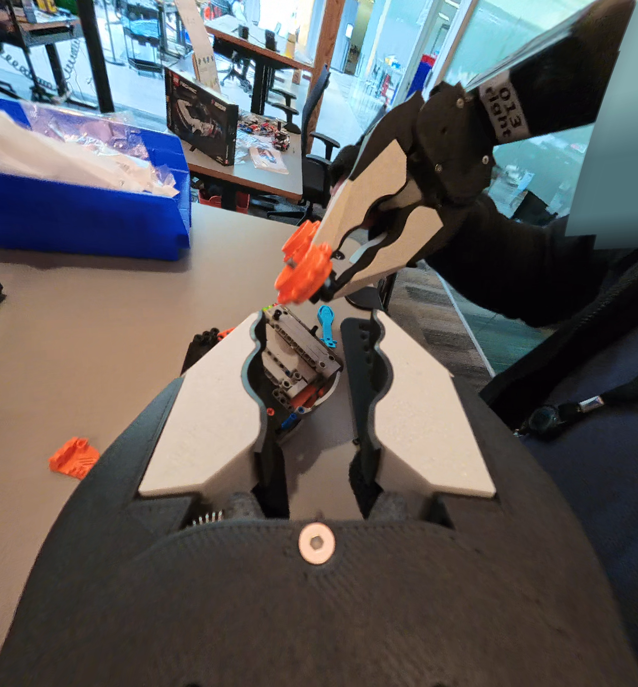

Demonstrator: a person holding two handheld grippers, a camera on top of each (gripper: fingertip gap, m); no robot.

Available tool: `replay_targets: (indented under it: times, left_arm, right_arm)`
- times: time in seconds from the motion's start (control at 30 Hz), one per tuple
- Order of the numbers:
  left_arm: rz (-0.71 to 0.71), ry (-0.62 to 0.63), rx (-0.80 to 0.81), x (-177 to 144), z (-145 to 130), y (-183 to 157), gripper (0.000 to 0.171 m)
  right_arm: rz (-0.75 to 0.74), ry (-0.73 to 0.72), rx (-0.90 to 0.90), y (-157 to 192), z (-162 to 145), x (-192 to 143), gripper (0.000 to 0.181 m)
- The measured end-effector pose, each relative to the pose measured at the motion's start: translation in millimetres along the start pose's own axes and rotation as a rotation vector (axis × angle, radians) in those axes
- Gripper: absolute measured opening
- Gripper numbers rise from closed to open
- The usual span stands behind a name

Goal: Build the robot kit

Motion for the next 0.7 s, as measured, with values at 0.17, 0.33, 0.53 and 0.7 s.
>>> replay_targets:
  times: [0.17,0.33,0.53,0.7]
  left_arm:
    - [0.04,-0.009,0.155,4.0,-0.3,-14.4,0.04]
    - [0.095,-0.078,0.169,0.2,2.8,-17.9,0.033]
    - [0.249,-0.136,0.392,-7.1,6.4,-23.2,0.033]
    - [0.35,-0.116,0.642,-7.5,5.4,-38.3,0.033]
  right_arm:
    - [-0.028,0.022,-0.161,7.2,17.6,5.2,0.015]
    - [-0.088,0.035,-0.244,7.9,22.2,11.6,0.015]
    - [-0.127,-0.043,-0.178,0.3,23.3,1.2,0.032]
    - [-0.117,-0.174,-0.063,1.2,25.0,-20.6,0.038]
Point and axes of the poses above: each gripper's, where its closed fingertips meet, x out along the fingers, z out of its top, y = z × x across the jaws, the point moved 1 cm from there along -x, back along the fingers, and after that the axes turned 14 degrees about z, right-handed, at the moved point
